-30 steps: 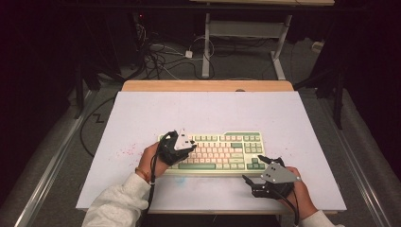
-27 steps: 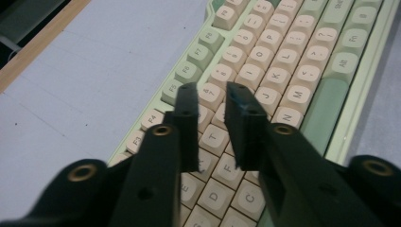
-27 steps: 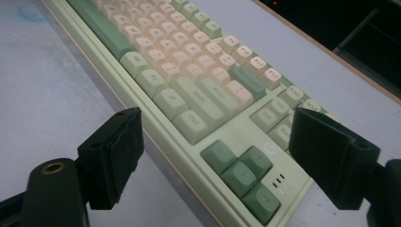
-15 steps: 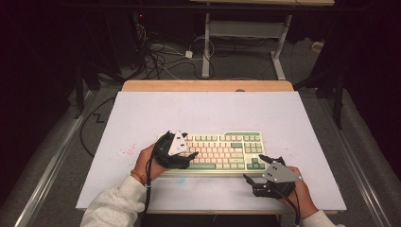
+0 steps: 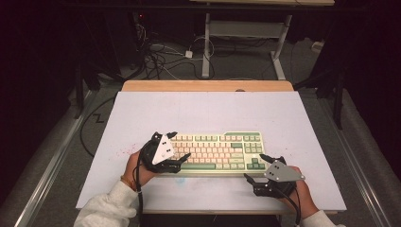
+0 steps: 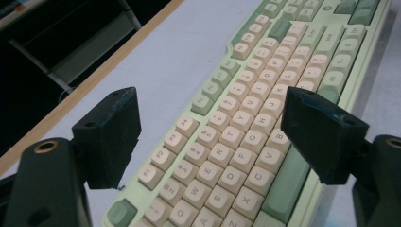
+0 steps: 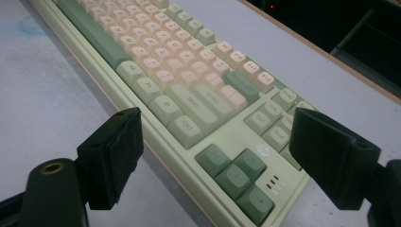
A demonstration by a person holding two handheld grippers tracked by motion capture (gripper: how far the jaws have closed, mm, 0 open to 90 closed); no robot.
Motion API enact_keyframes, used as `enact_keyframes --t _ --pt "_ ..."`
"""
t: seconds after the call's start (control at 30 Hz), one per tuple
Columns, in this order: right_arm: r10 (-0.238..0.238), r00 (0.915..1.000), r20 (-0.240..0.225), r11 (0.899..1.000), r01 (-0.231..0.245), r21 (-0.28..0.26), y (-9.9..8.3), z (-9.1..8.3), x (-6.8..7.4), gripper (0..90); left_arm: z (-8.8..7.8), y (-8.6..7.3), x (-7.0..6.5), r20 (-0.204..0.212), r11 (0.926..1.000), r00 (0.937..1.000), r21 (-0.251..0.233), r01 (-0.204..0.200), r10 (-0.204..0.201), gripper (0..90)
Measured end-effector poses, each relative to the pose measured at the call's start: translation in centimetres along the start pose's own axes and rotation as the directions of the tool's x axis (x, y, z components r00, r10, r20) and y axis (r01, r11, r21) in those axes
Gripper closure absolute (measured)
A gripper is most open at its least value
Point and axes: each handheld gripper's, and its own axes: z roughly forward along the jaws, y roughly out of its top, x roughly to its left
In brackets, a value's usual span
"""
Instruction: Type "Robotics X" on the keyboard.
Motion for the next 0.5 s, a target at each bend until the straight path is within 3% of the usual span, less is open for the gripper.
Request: enact_keyframes --t 0.5 --pt "0.015 0.9997 -0.019 1.000 -0.015 -0.015 0.3 -0.1 -0.2 19.0 -2.3 -3.1 -0.6 -0.061 0.9998 0.9980 0.009 0.019 -0.018 18.6"
